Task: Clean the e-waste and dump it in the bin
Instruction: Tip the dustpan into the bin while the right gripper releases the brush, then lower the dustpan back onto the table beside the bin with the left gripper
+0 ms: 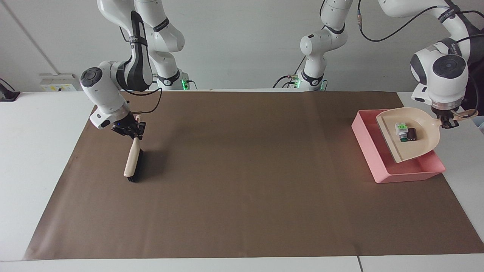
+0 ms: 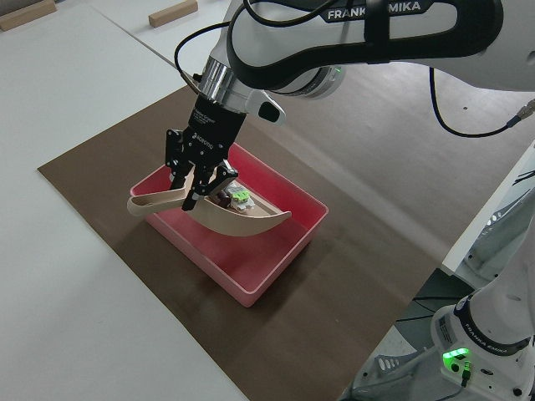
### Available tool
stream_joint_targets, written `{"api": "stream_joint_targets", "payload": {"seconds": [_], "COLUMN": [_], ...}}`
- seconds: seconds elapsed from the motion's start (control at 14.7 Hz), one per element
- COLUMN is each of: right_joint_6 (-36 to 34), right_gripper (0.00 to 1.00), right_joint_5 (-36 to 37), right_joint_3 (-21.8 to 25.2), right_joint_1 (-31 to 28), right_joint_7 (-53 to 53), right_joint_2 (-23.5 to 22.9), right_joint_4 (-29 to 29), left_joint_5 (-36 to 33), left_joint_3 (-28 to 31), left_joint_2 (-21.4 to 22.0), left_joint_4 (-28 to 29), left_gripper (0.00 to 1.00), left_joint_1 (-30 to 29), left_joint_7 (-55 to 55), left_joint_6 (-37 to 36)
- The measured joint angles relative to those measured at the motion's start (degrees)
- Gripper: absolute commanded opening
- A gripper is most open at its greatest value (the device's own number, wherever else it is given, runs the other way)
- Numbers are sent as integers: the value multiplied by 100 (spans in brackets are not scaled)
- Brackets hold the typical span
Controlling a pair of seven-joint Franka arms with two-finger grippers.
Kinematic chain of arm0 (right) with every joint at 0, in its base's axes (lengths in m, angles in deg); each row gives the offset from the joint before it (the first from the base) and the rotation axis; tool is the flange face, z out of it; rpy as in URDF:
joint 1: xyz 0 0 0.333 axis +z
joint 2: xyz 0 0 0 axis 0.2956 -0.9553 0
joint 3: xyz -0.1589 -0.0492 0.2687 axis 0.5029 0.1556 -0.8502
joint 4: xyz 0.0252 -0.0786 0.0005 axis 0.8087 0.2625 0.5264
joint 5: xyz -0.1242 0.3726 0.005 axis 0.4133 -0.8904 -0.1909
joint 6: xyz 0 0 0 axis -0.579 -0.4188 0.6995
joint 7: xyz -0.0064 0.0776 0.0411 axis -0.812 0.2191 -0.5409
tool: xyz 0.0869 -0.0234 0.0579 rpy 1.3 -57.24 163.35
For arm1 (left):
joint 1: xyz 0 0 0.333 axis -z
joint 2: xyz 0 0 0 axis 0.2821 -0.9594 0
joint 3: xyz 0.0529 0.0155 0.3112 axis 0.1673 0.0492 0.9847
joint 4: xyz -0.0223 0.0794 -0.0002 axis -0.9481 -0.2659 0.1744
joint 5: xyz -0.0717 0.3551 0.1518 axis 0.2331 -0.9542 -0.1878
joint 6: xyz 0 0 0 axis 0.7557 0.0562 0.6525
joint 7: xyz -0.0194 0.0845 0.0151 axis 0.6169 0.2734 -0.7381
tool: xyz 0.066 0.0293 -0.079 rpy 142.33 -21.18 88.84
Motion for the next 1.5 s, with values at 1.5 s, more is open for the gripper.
{"api": "stream_joint_targets", "payload": {"seconds": [1.5], "right_joint_6": [-3060], "right_gripper": [100], "right_joint_5": [511], "right_joint_3": [-97], "right_joint_1": [512], "right_joint_7": [-1401], "right_joint_2": [92], "right_joint_4": [-3772], "left_joint_5": [1086], "left_joint_3": [-133], "left_joint_2": [938], "left_joint_4": [276], "left_gripper": [0], "left_joint_1": [2289], "left_joint_7": [-955], "left_joint_6": [-1519]}}
